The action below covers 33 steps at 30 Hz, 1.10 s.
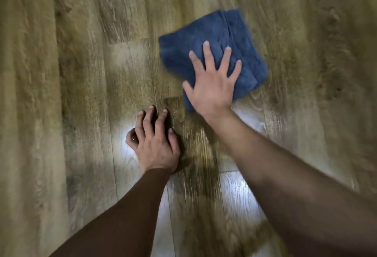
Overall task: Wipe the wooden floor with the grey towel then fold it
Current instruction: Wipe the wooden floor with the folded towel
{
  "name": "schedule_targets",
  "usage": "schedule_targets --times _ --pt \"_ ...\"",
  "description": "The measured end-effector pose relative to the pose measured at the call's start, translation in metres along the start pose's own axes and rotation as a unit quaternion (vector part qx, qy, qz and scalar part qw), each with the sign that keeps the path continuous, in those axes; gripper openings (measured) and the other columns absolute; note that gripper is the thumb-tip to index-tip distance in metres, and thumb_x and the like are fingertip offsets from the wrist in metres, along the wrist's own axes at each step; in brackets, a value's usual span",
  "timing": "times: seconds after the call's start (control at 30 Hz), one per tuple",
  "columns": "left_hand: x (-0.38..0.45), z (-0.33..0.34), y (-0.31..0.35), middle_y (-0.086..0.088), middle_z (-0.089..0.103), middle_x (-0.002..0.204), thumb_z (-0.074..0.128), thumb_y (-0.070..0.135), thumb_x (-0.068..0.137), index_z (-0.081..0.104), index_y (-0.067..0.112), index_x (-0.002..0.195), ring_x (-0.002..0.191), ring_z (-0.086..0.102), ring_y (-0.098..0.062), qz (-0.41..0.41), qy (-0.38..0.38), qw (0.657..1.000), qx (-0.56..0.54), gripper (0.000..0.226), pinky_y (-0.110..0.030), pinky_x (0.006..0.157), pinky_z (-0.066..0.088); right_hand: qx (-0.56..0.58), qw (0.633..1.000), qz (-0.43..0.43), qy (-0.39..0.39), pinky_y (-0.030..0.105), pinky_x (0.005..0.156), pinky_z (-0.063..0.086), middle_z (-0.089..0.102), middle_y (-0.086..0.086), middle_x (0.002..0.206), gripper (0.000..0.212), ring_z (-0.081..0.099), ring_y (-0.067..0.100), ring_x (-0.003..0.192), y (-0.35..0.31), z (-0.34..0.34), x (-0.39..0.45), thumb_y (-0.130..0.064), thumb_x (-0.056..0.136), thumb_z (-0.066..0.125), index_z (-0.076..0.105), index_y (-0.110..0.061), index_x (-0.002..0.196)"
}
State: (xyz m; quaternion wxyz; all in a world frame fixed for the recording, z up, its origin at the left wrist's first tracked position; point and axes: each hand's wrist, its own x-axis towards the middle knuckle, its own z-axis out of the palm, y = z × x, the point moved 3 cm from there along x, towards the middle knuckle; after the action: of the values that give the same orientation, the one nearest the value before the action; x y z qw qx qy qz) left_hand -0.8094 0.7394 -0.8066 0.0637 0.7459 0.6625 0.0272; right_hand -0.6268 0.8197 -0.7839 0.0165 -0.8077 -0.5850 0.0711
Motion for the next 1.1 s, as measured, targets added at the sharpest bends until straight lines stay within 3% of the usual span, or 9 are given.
schedule_targets --times 0.17,0.33,0.43,0.47,0.53,0.63,0.73,0.9,1.1 --pt "0.001 0.0 -0.002 0.0 0.036 0.156 0.044 0.039 0.088 0.049 0.028 0.137 0.146 0.029 -0.026 0.005 0.007 1.0 -0.007 0.051 -0.05 0.106 0.019 0.0 0.999 -0.007 -0.041 0.071 0.113 0.013 0.013 0.0 0.168 0.084 0.011 0.049 0.15 0.013 0.009 -0.127 -0.065 0.079 0.046 0.029 -0.035 0.155" --pt "0.0 -0.015 0.005 -0.002 0.041 0.153 0.045 0.041 0.088 0.05 0.026 0.135 0.137 0.039 -0.032 -0.009 -0.048 0.998 -0.034 0.05 -0.049 0.1 0.024 -0.001 0.997 0.0 -0.083 0.072 0.113 0.011 0.01 -0.001 0.169 0.089 0.009 0.048 0.15 0.011 0.012 -0.133 -0.067 0.078 0.057 0.028 -0.036 0.156" --pt "0.041 -0.028 -0.017 -0.01 0.045 0.14 0.041 0.059 0.083 0.044 0.029 0.129 0.125 0.038 -0.033 -0.029 -0.108 0.994 -0.023 0.054 -0.062 0.101 0.029 -0.007 0.997 0.001 -0.077 0.073 0.112 0.011 0.014 0.001 0.168 0.092 0.011 0.049 0.15 0.013 0.014 -0.131 -0.066 0.074 0.065 0.032 -0.034 0.155" --pt "0.059 -0.033 -0.035 -0.01 0.036 0.15 0.04 0.07 0.083 0.035 0.035 0.136 0.136 0.03 -0.033 -0.067 -0.139 0.988 -0.01 0.064 -0.069 0.107 0.02 -0.006 0.997 0.003 -0.071 0.073 0.112 0.011 0.015 0.001 0.168 0.093 0.012 0.049 0.15 0.014 0.015 -0.133 -0.065 0.073 0.066 0.034 -0.033 0.154" --pt "0.094 -0.048 -0.079 -0.002 -0.009 0.168 0.05 0.091 0.069 0.004 0.053 0.15 0.153 -0.009 -0.033 -0.199 -0.191 0.96 -0.047 0.101 -0.073 0.109 -0.006 0.002 0.998 0.0 -0.059 0.073 0.112 0.011 0.016 0.001 0.168 0.094 0.011 0.049 0.15 0.013 0.015 -0.133 -0.064 0.072 0.066 0.035 -0.033 0.154" --pt "0.122 -0.057 -0.112 0.0 -0.04 0.158 0.069 0.086 0.056 -0.023 0.055 0.148 0.145 -0.034 -0.038 -0.311 -0.276 0.891 -0.182 0.134 -0.071 0.114 -0.009 -0.003 0.999 -0.009 -0.045 0.073 0.112 0.011 0.016 0.001 0.168 0.093 0.012 0.049 0.15 0.014 0.02 -0.133 -0.063 0.073 0.062 0.032 -0.033 0.155" --pt "0.123 -0.054 -0.112 -0.001 -0.049 0.153 0.069 0.083 0.06 -0.032 0.055 0.143 0.141 -0.04 -0.041 -0.291 -0.316 0.882 -0.195 0.134 -0.07 0.114 -0.01 -0.015 0.999 -0.007 -0.029 0.073 0.112 0.011 0.016 0.001 0.168 0.091 0.012 0.049 0.15 0.015 0.024 -0.135 -0.064 0.074 0.057 0.03 -0.035 0.156" --pt "0.123 -0.053 -0.114 -0.002 -0.052 0.15 0.069 0.08 0.064 -0.034 0.054 0.143 0.139 -0.043 -0.042 -0.287 -0.319 0.881 -0.2 0.132 -0.068 0.114 -0.013 -0.008 0.999 0.027 -0.036 0.077 0.107 0.014 0.019 0.004 0.167 0.099 0.015 0.055 0.145 -0.002 0.021 -0.107 -0.063 0.069 0.073 0.033 -0.034 0.155" --pt "0.123 -0.05 -0.113 0.0 -0.054 0.148 0.072 0.076 0.065 -0.033 0.056 0.142 0.137 -0.046 -0.039 -0.288 -0.317 0.878 -0.214 0.131 -0.066 0.113 -0.014 0.029 0.998 0.027 -0.039 0.078 0.109 0.005 0.003 0.005 0.169 0.087 0.001 0.055 0.147 -0.062 0.011 0.024 -0.068 0.085 0.052 0.016 -0.037 0.158"
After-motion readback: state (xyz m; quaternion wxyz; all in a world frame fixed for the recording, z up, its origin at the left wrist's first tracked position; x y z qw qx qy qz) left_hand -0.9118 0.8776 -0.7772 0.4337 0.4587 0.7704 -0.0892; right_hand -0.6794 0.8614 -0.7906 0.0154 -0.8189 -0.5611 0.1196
